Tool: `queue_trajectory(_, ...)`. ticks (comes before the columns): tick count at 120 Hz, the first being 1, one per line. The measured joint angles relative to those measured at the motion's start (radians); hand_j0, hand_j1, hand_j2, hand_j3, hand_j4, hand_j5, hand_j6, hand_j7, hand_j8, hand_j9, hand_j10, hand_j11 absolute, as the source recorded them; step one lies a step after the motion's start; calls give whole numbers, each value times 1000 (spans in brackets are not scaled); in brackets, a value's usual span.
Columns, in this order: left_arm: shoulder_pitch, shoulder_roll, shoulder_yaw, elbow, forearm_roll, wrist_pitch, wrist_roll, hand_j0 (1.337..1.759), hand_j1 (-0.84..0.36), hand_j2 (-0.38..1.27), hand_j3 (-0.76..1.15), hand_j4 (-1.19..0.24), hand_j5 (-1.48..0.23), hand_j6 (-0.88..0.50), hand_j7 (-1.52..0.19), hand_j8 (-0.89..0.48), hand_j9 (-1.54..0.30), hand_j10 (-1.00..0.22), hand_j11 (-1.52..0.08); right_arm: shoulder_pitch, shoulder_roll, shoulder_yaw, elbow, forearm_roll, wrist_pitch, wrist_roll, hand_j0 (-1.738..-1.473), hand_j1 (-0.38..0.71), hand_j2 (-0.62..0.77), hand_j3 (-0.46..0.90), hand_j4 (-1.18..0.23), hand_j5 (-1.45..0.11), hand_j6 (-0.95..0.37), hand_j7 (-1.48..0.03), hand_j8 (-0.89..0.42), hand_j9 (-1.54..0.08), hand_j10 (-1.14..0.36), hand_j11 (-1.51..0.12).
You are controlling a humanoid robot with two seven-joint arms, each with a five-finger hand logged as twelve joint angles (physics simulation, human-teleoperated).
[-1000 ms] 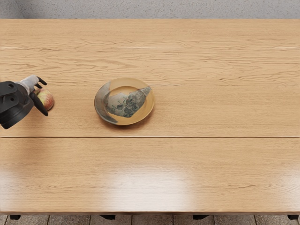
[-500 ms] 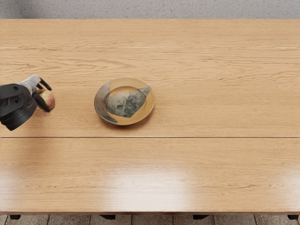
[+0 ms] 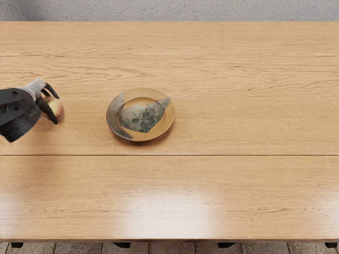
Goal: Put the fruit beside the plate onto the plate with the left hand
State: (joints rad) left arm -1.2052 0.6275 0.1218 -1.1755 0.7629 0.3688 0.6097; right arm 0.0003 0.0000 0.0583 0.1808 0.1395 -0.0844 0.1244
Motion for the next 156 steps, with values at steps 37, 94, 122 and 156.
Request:
queue_trajectory(37, -202, 86, 0, -194, -166, -53, 0, 1652, -221, 508, 0, -479, -1138, -252, -1102, -267, -1080, -549, -1072, 3, 0, 0, 0, 0, 0, 0, -1658, -307, -7, 0, -35, -45, -35, -45, -35, -45, -35, -45)
queue_trajectory(94, -312, -60, -1, -317, -348, -61, 0, 1652, -232, 539, 0, -457, -1150, -238, -1110, -253, -1089, -532, -1081, 4, 0, 0, 2, 0, 0, 0, -1658, -307, -7, 0, -35, -45, -35, -45, -35, -45, -35, -45)
queue_trajectory(122, -301, -177, 7, -278, -362, -47, -1, 1653, -240, 565, 0, -471, -1138, -258, -1113, -268, -1092, -522, -1080, 4, 0, 0, 2, 0, 0, 0, -1658, -307, -7, 0, -35, -45, -35, -45, -35, -45, -35, -45)
queue_trajectory(156, -292, -187, 23, -228, -353, -39, 0, 1655, -177, 372, 0, -486, -862, -324, -864, -324, -863, -506, -847, 4, 0, 0, 2, 0, 0, 0, -1658, -307, -7, 0, -35, -45, -35, -45, -35, -45, -35, -45)
